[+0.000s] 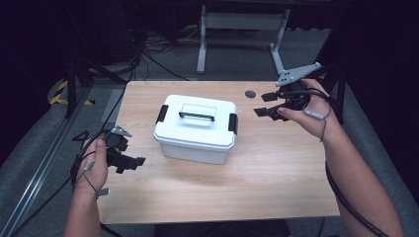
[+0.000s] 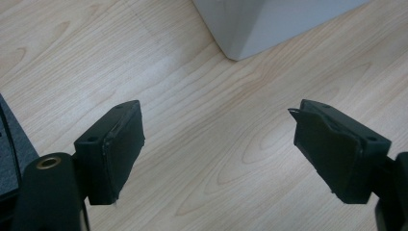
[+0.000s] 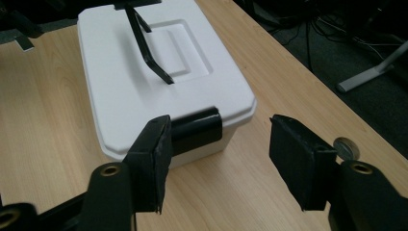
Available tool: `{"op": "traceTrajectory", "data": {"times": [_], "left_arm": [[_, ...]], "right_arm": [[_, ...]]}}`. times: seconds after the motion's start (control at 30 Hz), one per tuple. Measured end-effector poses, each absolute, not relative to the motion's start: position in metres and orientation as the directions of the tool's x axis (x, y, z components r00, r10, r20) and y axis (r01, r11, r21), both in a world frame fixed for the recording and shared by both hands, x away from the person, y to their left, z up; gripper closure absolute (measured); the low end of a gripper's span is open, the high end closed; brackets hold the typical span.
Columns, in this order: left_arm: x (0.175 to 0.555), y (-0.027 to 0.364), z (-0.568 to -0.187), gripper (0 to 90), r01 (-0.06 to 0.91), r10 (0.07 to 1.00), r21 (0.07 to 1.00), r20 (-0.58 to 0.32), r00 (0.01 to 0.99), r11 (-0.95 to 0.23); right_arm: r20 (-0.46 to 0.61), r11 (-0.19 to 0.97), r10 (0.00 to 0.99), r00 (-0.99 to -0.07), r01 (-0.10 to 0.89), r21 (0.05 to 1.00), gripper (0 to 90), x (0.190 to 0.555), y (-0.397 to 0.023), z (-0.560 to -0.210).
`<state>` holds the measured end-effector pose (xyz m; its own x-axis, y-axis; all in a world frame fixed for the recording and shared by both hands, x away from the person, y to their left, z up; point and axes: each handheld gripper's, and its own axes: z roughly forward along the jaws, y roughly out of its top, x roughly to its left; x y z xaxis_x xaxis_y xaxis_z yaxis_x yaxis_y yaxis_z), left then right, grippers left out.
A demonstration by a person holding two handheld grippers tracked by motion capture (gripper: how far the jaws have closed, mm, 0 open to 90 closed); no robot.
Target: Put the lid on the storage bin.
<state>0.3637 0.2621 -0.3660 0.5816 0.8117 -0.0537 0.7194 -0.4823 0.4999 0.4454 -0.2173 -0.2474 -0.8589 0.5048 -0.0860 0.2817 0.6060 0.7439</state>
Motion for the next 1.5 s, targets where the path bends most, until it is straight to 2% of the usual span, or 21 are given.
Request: {"op": "traceTrajectory", "data": {"times": [0.4,0.67,0.93,1.13,1.23,1.5], "left_arm": [[0.360,0.267,-0.368,19.1,0.711,0.797,0.489,-0.052,0.602,-0.506],[0.358,0.269,-0.368,19.5,0.711,0.801,0.493,-0.044,0.597,-0.502],[0.358,0.269,-0.372,19.9,0.723,0.817,0.491,-0.038,0.575,-0.486],[0.359,0.266,-0.375,19.2,0.733,0.823,0.482,-0.044,0.567,-0.480],[0.360,0.265,-0.376,18.2,0.730,0.824,0.489,-0.041,0.566,-0.477],[0.362,0.266,-0.380,18.6,0.726,0.821,0.485,-0.028,0.570,-0.488]], "right_arm": [[-0.060,0.566,0.593,-0.803,0.363,0.741,36.9,0.446,-0.262,-0.261],[-0.071,0.578,0.610,-0.789,0.382,0.721,37.4,0.446,-0.289,-0.275],[-0.013,0.505,0.646,-0.763,0.414,0.757,36.3,0.442,-0.311,-0.315],[0.034,0.488,0.665,-0.746,0.468,0.737,35.5,0.446,-0.320,-0.347],[0.009,0.514,0.678,-0.735,0.483,0.709,35.0,0.451,-0.323,-0.357],[0.031,0.515,0.691,-0.722,0.522,0.679,33.0,0.453,-0.323,-0.378]]}}
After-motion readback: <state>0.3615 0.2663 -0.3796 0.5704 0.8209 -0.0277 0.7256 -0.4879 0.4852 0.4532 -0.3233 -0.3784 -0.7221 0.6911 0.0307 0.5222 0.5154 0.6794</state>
